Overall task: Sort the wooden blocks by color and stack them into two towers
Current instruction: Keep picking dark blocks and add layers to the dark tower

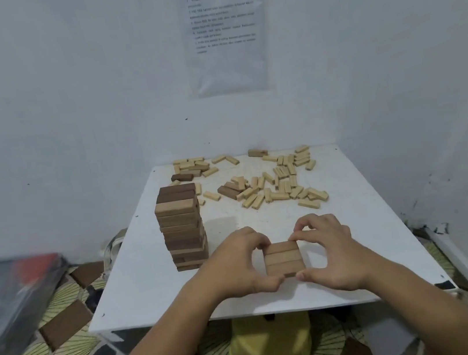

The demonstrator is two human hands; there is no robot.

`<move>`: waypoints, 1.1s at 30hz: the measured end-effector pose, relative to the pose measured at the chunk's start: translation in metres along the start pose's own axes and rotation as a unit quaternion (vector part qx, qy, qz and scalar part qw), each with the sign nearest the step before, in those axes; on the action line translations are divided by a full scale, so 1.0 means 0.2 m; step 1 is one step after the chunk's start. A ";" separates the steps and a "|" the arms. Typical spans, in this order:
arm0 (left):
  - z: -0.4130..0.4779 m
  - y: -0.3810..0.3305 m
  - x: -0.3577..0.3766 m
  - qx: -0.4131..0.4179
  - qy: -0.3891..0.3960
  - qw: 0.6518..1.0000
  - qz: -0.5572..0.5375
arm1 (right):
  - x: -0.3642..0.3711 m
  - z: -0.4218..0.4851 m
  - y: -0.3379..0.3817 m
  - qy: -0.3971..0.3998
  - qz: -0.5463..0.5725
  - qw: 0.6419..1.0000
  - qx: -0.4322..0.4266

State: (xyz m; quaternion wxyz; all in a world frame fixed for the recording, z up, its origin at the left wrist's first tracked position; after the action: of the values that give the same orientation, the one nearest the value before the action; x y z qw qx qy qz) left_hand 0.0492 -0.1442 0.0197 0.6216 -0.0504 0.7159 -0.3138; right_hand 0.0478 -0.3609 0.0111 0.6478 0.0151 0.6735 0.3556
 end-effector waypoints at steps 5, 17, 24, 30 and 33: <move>-0.17 -0.12 -0.32 0.041 -0.072 0.997 0.008 | -0.25 0.03 0.29 -0.026 0.001 0.998 -0.064; -0.22 0.10 -1.06 0.017 -0.129 0.991 0.025 | -0.42 0.53 0.82 -0.092 0.017 0.989 -0.111; -0.11 0.29 -1.06 -0.030 -0.079 0.996 0.037 | -0.28 0.72 0.80 -0.075 0.034 0.994 -0.072; -0.07 0.37 -1.04 -0.032 -0.072 0.996 0.035 | -0.22 0.77 0.77 -0.063 0.042 0.995 -0.059; -0.06 0.40 -1.05 -0.029 -0.071 0.996 0.038 | -0.21 0.79 0.77 -0.059 0.046 0.995 -0.062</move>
State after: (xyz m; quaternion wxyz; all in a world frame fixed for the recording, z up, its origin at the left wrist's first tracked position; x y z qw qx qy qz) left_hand 0.1102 0.0208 0.1587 0.6804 -0.0636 0.6803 -0.2649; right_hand 0.1273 -0.1933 0.1378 0.6693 0.0271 0.6092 0.4246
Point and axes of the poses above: each hand's wrist, its own z-axis towards the middle knuckle, its own x-axis out of the palm, y = z × x, the point moved 4 cm from there along z, towards the middle knuckle, and after that the axes turned 3 degrees about -x, right-handed, at the moved point
